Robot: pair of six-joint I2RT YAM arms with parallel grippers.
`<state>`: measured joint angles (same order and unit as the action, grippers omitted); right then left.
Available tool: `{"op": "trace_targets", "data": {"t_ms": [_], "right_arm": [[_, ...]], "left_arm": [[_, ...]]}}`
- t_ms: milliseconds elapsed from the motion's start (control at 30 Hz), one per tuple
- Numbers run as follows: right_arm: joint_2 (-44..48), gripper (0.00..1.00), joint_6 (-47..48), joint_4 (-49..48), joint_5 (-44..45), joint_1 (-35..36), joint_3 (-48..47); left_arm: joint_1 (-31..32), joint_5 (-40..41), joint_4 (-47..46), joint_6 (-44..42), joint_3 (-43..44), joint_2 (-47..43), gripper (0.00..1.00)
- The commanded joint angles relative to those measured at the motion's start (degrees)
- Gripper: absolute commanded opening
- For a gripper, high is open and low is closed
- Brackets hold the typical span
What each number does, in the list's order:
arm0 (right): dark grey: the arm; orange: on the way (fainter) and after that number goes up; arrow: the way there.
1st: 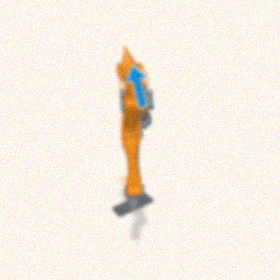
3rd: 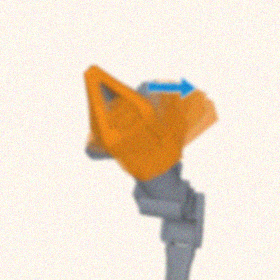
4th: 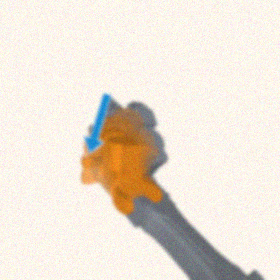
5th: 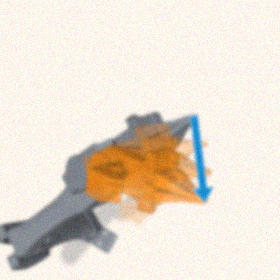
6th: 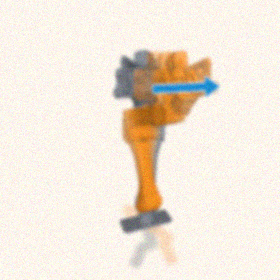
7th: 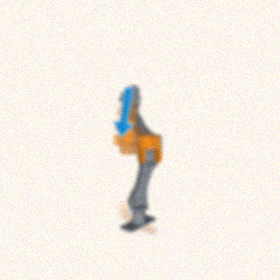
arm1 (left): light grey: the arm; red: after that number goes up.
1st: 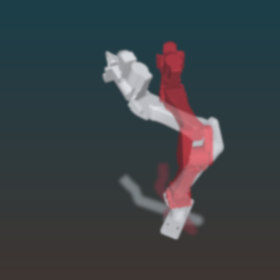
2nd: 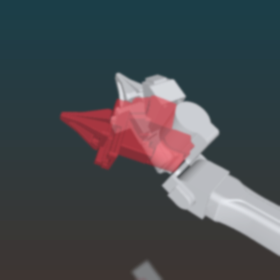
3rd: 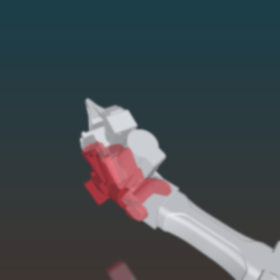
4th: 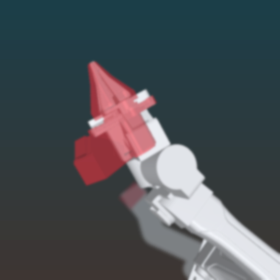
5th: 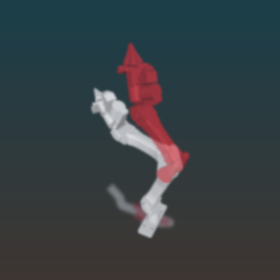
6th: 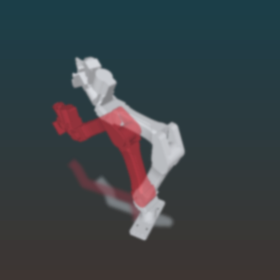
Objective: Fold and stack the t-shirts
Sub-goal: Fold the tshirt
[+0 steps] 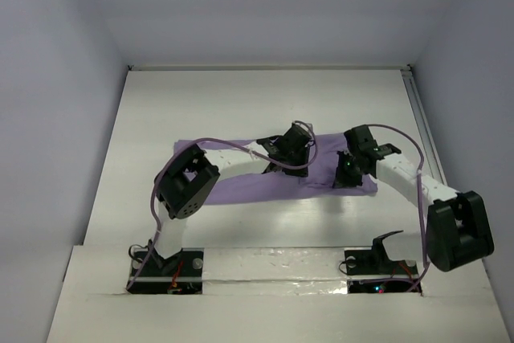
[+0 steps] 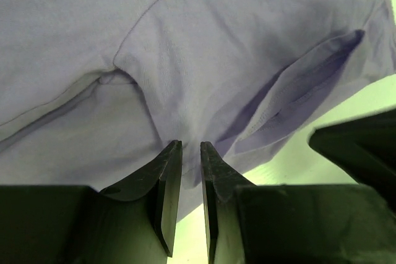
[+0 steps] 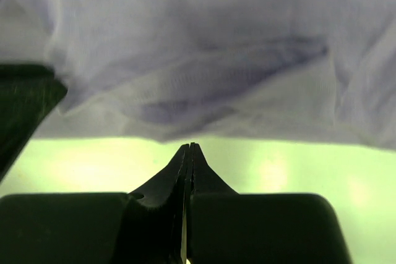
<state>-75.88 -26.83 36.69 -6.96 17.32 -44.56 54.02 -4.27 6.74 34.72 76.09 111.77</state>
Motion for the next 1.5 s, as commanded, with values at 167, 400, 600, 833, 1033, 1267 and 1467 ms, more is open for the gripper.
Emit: {"op": "trace_targets", "data": {"t_ms": [167,400,600,833,1033,1267,1467], "right_arm": [[4.2,0.00,-0.9,1.2,1.9,-0.1,-4.0],[-10.8,0.00,0.6,-5.9,5.7,-1.9,-11.7],[-15.6,0.00,2.2,-6.0,2.1,-1.9,-15.5],[-14.0,0.00,3.6,-5.1,-2.8,-1.9,-10.9],[-5.8,0.00,2.9,-1.1,-4.4,-1.9,-5.3],[0.5,0.00,0.9,3.1,-7.0,-1.9,1.6],[6.2,0.00,-0.1,9.8,-8.4,-1.3,0.3]], "left_arm": [[0.6,0.2,-0.5,-1.0,8.1,0.9,0.15],[1.8,-2.0,0.3,-2.0,5.9,4.7,0.15],[5.3,-2.3,-0.4,-3.6,1.3,3.3,0.12],[7.2,-2.8,-2.0,-4.1,-2.7,-1.3,0.12],[7.2,-1.9,-4.0,-4.6,-5.3,-4.1,0.12],[7.2,-2.0,-3.0,-4.7,-2.3,-0.5,0.12],[6.6,-1.3,-1.6,-5.2,0.0,-0.1,0.12]]}}
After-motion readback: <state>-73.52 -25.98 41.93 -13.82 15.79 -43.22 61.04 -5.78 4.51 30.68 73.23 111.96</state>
